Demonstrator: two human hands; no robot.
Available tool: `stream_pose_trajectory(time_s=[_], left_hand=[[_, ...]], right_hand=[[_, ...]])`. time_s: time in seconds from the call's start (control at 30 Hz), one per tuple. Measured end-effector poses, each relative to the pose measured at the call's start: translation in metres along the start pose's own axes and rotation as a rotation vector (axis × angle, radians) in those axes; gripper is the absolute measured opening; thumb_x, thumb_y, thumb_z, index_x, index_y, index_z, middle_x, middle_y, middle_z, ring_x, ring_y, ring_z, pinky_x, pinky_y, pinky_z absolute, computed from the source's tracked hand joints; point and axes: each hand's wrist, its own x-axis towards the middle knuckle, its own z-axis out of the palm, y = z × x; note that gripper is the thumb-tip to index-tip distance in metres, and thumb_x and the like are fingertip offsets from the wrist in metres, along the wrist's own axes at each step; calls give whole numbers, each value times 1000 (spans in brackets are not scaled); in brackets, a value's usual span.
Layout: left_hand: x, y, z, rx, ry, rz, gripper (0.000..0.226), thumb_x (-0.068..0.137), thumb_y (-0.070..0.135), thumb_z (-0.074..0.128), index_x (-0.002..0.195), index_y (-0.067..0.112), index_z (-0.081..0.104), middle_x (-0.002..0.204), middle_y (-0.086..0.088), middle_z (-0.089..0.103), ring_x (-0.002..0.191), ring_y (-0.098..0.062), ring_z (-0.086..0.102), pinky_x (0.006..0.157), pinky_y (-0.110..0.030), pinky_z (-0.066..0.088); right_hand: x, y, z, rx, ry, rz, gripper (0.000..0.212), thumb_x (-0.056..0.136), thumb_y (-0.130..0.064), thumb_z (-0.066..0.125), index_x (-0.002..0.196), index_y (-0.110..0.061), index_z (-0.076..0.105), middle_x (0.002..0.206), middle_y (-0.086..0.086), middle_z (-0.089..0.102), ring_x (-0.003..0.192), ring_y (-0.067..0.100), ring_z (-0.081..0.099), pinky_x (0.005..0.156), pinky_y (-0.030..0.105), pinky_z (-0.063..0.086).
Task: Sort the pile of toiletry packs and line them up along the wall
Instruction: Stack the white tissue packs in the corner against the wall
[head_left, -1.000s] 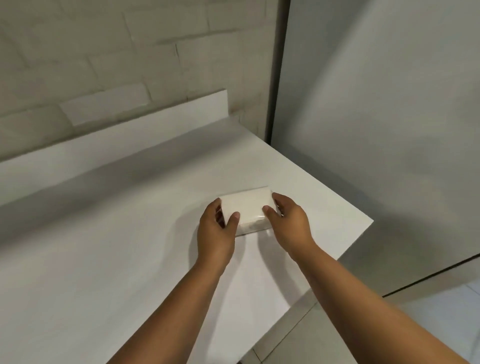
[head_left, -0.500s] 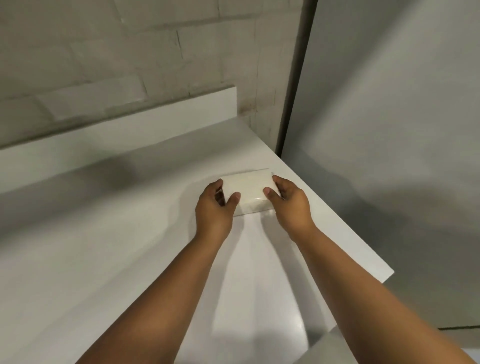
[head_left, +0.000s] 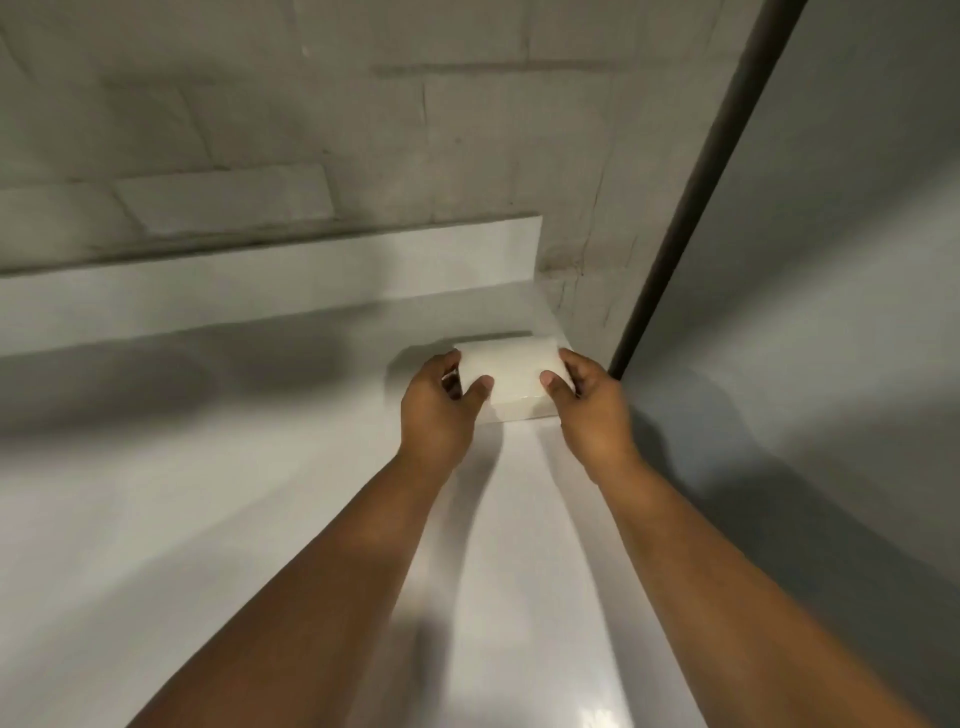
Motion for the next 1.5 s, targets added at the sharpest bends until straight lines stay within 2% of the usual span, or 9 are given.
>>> stream_pose_trajectory(time_s=[0.33,0.73,0.93,1.1,1.23,1.33,1.4,1.43,1.5], left_hand=[[68,8,16,37,75,-18,51,84,31,68,130,19,52,122,2,61,103,-11,59,99,-31,46],[125,8,8,101,167,34,51,82,30,71,128,17,55,123,-3,62,103,-15,62,99,-35,46],[138,6,8,83,187,32,53,82,28,71,130,16,54,125,-3,61,105,-16,61,100,-35,46],[140,5,9,100,194,42,53,82,28,71,130,15,54,125,-4,61,106,-17,61,100,-36,46],[140,8,9,148,177,42,53,82,29,70,130,14,53,127,-4,59,110,-20,59,101,-37,45],[139,16,5,211,153,48,50,84,29,68,128,12,52,126,-6,59,113,-23,56,101,-37,43],[137,22,2,248,120,49,50,86,31,64,129,11,50,128,-7,57,116,-25,54,101,-36,42],[135,24,-1,260,105,45,52,87,34,62,132,11,48,131,-8,55,118,-25,53,102,-36,42],[131,29,-6,259,92,22,60,88,41,59,138,13,40,139,-7,48,124,-26,48,105,-39,40]], right_hand=[[71,-14,18,-97,-34,-94,48,94,-29,60,137,-13,49,137,3,55,124,16,51,93,14,33],[126,-26,52,-142,-80,-119,49,95,-30,57,140,-16,47,139,3,52,126,16,48,94,16,30],[140,-28,60,-186,-93,-131,49,95,-29,58,140,-14,46,139,3,53,126,15,48,81,3,24],[139,-28,61,-192,-85,-130,49,94,-29,58,140,-14,47,139,3,53,126,15,48,92,13,28],[137,-33,61,-311,-83,-180,44,96,-27,54,135,-7,50,134,9,56,122,22,51,86,15,29],[135,-39,63,-359,-50,-223,25,96,-18,52,107,3,60,104,17,63,98,31,57,69,23,35],[136,-42,64,-377,-43,-236,19,95,-18,49,87,-4,58,86,10,59,82,27,55,64,25,37],[134,-44,65,-381,-50,-243,20,96,-21,48,89,-6,59,89,8,60,85,25,55,69,25,39],[129,-49,64,-400,-52,-248,34,98,-27,47,119,-2,57,119,14,58,113,27,52,93,31,38]])
